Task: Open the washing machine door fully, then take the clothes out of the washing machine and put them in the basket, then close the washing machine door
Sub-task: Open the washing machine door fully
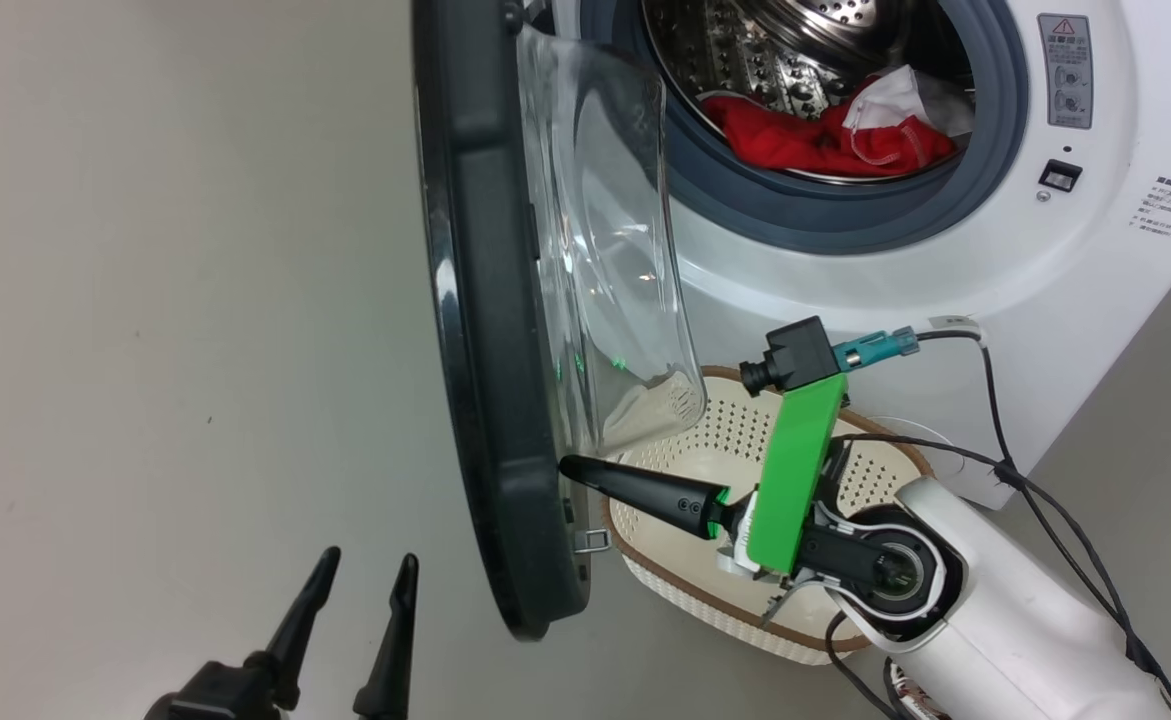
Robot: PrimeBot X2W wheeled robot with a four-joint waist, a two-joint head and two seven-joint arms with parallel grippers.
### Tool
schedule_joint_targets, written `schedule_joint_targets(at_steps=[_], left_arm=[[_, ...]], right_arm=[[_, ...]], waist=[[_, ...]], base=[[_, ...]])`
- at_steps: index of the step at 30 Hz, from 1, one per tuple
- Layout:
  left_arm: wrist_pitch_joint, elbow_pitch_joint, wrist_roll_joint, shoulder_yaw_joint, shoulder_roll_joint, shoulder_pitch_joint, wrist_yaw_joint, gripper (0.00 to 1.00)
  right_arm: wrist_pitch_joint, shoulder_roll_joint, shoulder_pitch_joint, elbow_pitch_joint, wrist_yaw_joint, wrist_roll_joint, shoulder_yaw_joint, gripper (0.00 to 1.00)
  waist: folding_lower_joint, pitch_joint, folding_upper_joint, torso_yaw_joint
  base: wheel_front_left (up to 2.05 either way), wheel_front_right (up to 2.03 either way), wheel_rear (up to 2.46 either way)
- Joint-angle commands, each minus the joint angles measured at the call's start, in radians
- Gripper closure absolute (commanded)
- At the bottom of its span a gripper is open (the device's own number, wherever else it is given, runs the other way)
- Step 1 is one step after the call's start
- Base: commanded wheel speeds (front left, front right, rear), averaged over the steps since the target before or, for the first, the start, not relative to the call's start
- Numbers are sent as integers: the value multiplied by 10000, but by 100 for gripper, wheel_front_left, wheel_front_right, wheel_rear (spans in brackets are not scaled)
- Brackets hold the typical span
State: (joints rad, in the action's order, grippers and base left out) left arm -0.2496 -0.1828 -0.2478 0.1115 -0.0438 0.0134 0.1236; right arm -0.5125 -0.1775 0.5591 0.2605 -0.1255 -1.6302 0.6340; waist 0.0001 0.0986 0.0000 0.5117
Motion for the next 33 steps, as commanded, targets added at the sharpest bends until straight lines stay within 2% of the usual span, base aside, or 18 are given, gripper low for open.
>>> schedule_joint_targets(at_steps=[1, 9, 18, 20, 21, 22, 23, 33], left_arm=[[-122, 324, -19, -405, -65, 58, -66, 0], [-122, 463, -131, -553, -65, 48, -193, 0], [-122, 469, -113, -592, -64, 59, -204, 0], [-122, 443, -105, -593, -64, 89, -198, 0], [-122, 424, -101, -595, -64, 106, -193, 0], [-122, 401, -95, -596, -64, 122, -187, 0], [-122, 374, -86, -595, -64, 138, -181, 0], [-122, 60, 89, -624, -64, 200, -64, 0]], right_arm=[[-68, 335, 255, -179, -52, 147, 70, 100], [-130, 735, 537, 102, -52, 374, 140, 100], [73, 793, 486, 142, -52, 610, 90, 100], [217, 718, 445, 143, -52, 767, 110, 65], [293, 682, 411, 144, -52, 814, 112, 53], [397, 641, 378, 132, -52, 866, 101, 22], [517, 585, 339, 115, -52, 929, 92, 0], [1936, -284, -498, 360, -52, 1479, 284, 0]], waist=[[0, 51, 0, 38], [0, 169, 0, 111], [0, 140, 0, 99], [0, 126, 0, 86], [0, 116, 0, 78], [0, 102, 0, 69], [0, 85, 0, 60], [0, -229, 0, -82]], base=[[0, 0, 0], [0, 0, 0], [0, 0, 0], [0, 0, 0], [0, 0, 0], [0, 0, 0], [0, 0, 0], [0, 0, 0]])
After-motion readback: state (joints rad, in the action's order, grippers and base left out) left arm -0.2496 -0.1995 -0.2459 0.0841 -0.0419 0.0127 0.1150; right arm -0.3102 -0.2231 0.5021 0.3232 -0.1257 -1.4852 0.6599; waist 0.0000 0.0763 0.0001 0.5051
